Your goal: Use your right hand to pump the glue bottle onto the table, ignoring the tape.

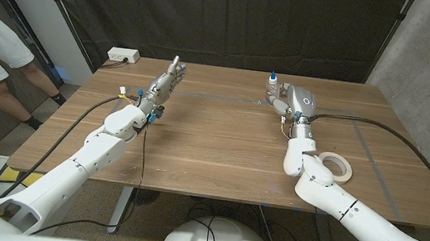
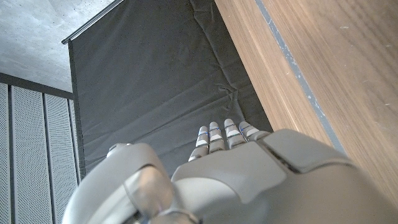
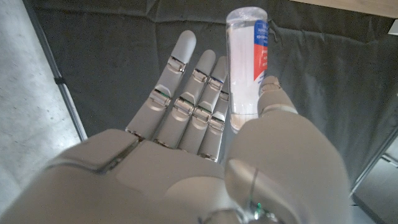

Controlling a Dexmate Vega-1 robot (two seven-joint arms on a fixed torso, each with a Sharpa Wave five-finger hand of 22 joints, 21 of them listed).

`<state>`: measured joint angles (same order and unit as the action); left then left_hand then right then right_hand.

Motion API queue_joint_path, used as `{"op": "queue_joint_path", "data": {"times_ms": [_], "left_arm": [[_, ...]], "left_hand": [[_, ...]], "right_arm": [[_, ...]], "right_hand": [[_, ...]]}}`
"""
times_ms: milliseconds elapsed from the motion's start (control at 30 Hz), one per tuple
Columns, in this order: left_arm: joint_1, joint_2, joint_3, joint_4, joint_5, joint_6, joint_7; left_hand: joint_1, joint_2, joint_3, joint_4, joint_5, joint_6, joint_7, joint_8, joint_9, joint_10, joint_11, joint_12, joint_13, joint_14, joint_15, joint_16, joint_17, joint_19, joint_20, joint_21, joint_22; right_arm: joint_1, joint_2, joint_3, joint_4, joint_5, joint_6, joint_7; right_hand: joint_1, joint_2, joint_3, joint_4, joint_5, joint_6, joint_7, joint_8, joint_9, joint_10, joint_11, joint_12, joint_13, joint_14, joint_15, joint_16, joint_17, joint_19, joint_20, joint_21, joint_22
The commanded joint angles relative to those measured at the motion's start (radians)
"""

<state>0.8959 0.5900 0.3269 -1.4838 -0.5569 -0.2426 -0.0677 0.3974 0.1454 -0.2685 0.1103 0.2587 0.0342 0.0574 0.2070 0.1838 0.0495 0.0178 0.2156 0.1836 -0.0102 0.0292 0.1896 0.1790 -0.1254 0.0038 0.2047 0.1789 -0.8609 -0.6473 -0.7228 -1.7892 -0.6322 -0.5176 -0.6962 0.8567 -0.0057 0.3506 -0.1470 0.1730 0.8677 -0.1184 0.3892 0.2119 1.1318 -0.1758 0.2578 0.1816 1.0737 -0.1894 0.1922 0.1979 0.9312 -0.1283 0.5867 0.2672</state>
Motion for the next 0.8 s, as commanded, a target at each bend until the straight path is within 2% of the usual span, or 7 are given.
{"op": "queue_joint_path", "data": {"times_ms": [33,367,800], "left_arm": [[0.001,-0.003,0.004,-0.007,0.005,-0.001,0.006],[0.005,-0.001,0.006,-0.027,0.013,0.003,0.018],[0.023,0.005,0.0,-0.054,0.016,0.003,0.037]], "left_hand": [[0.009,0.004,0.004,0.001,-0.001,0.005,0.001,0.001,0.003,0.007,-0.008,0.0,0.006,0.005,0.002,0.004,0.004,-0.002,0.007,0.006,0.006],[0.012,0.005,0.006,0.001,-0.003,0.006,0.001,0.0,0.003,0.006,0.0,-0.002,0.006,0.005,0.002,0.003,0.004,-0.003,0.007,0.005,0.006],[0.016,0.006,0.008,0.001,-0.006,0.01,0.002,-0.001,0.003,0.008,-0.005,-0.003,0.006,0.008,0.002,0.002,0.004,-0.003,0.008,0.005,0.006]], "right_arm": [[0.034,-0.086,-0.033,-0.022,-0.19,0.015,0.096],[0.065,-0.143,-0.032,-0.018,-0.336,0.066,0.172],[0.098,-0.195,-0.027,0.001,-0.529,0.126,0.227]], "right_hand": [[0.059,0.047,0.008,0.001,0.004,0.052,-0.062,0.006,0.006,0.028,-0.026,-0.007,0.004,-0.006,-0.029,0.0,0.001,-0.007,-0.075,0.01,0.002],[0.061,0.045,0.012,0.0,0.006,0.073,-0.044,0.014,0.006,0.054,-0.016,-0.007,0.004,0.008,-0.036,0.004,-0.002,-0.01,-0.079,0.019,0.001],[0.068,0.046,0.017,-0.002,0.008,0.079,-0.049,0.014,0.006,0.064,-0.017,-0.01,0.005,0.02,-0.039,0.006,-0.004,-0.006,-0.079,0.03,0.001]]}}
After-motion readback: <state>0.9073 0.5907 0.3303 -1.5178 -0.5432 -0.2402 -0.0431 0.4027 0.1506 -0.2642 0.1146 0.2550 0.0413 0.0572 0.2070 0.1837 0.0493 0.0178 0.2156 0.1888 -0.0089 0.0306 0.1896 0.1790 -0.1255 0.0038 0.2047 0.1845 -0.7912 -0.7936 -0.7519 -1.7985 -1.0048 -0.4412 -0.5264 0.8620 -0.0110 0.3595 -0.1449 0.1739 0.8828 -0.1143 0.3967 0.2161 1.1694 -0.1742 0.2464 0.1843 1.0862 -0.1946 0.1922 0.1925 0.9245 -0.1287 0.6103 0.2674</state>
